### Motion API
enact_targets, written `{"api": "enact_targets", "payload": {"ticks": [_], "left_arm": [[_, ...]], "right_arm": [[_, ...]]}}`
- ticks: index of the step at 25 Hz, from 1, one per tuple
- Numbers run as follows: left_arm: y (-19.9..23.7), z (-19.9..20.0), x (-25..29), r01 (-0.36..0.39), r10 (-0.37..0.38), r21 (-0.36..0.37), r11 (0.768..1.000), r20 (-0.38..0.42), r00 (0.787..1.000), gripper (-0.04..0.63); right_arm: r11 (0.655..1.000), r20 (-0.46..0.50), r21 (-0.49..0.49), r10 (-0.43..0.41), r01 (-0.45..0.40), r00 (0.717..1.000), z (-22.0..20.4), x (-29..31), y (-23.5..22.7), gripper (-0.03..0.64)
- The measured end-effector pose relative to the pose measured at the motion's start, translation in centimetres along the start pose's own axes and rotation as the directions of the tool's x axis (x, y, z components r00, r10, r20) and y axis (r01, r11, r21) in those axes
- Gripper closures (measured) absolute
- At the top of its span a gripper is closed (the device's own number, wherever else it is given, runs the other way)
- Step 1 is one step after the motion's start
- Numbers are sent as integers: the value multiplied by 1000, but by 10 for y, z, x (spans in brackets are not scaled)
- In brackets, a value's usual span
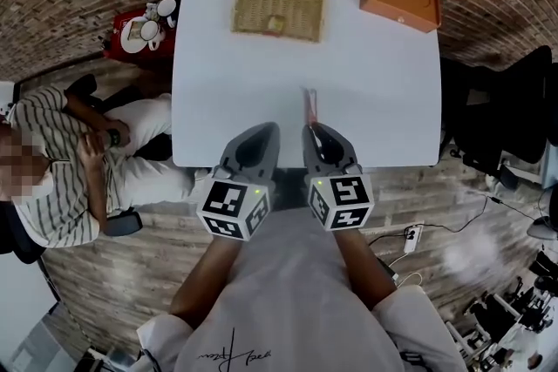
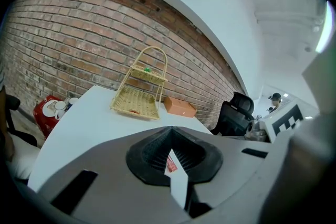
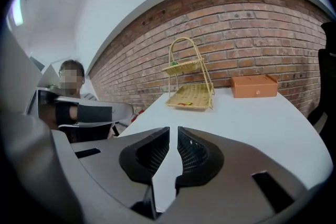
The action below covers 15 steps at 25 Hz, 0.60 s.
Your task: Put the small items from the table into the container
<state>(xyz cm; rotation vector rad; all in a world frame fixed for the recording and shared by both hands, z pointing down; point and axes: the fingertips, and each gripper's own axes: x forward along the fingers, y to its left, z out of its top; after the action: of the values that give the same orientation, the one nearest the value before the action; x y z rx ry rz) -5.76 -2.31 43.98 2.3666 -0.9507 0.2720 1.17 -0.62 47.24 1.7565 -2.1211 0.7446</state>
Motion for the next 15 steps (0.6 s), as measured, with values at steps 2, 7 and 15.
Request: {"api": "enact_targets", "payload": {"ticks": [2, 7, 15], "left_arm": [[2, -2, 1, -3, 3, -1, 1000, -7, 1000, 584], [4, -6, 4, -1, 0, -20, 1000, -27, 1000, 584], [13, -11, 5, -16, 15, -14, 1000, -52, 999, 586]], "right_arm": [[1000, -11, 6, -10, 10, 1000, -5, 4, -5, 594], [999, -38, 32, -37, 38, 999, -18, 15, -18, 594], [996, -101, 53, -66, 71, 993, -47, 33, -31, 593]]}}
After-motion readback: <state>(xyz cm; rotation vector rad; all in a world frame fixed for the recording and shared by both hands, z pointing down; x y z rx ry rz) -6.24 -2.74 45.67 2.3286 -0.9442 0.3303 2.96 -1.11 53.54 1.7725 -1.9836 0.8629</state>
